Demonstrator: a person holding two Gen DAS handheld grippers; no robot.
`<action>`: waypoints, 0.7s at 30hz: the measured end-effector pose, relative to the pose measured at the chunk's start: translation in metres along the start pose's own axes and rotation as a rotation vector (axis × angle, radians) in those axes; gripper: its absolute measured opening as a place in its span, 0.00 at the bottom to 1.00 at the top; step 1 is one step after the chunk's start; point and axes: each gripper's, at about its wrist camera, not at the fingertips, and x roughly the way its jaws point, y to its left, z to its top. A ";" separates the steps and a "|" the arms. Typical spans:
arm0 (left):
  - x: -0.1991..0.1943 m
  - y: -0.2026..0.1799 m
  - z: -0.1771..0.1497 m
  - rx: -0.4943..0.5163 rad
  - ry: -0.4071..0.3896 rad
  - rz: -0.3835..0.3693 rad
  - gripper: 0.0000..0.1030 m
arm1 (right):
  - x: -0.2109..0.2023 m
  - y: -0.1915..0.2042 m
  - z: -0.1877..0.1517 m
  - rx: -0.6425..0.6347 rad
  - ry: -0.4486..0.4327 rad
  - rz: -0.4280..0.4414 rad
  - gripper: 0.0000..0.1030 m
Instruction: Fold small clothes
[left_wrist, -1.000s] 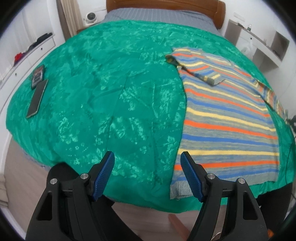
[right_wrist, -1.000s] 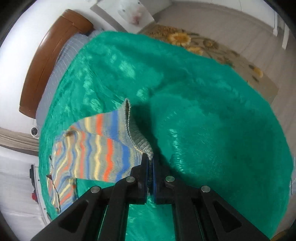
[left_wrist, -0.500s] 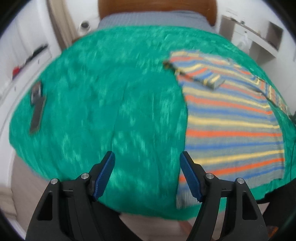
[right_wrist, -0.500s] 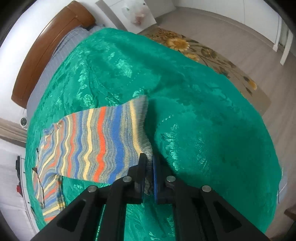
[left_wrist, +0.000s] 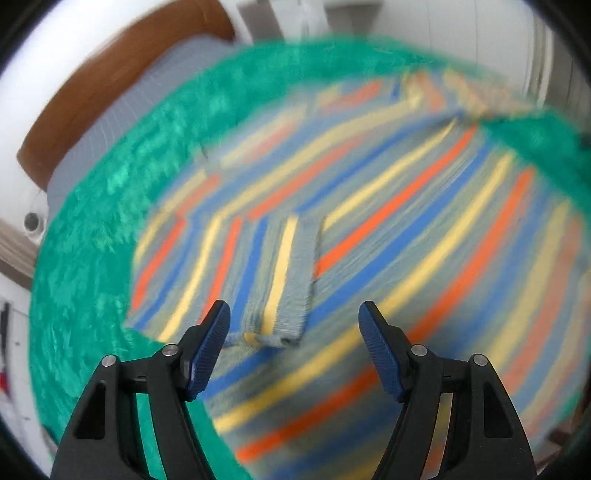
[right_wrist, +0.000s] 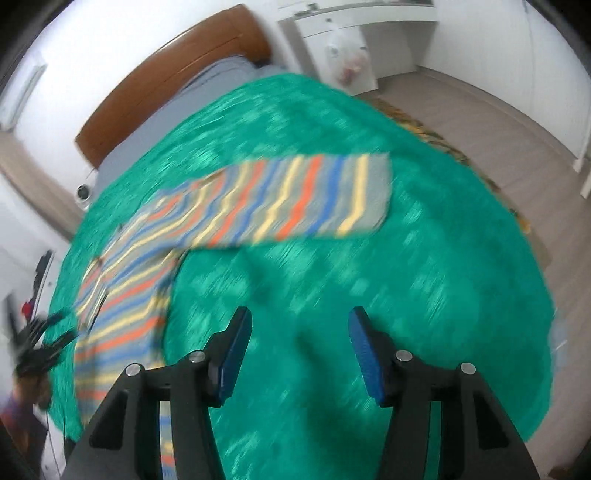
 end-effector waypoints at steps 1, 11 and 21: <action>0.013 0.007 -0.002 -0.027 0.030 -0.010 0.61 | -0.003 0.006 -0.010 -0.018 -0.007 0.005 0.53; -0.046 0.206 -0.108 -0.965 -0.109 0.003 0.02 | -0.032 0.038 -0.061 -0.132 -0.113 0.033 0.53; -0.012 0.262 -0.211 -1.259 0.073 0.177 0.01 | -0.009 0.042 -0.074 -0.096 -0.086 0.007 0.53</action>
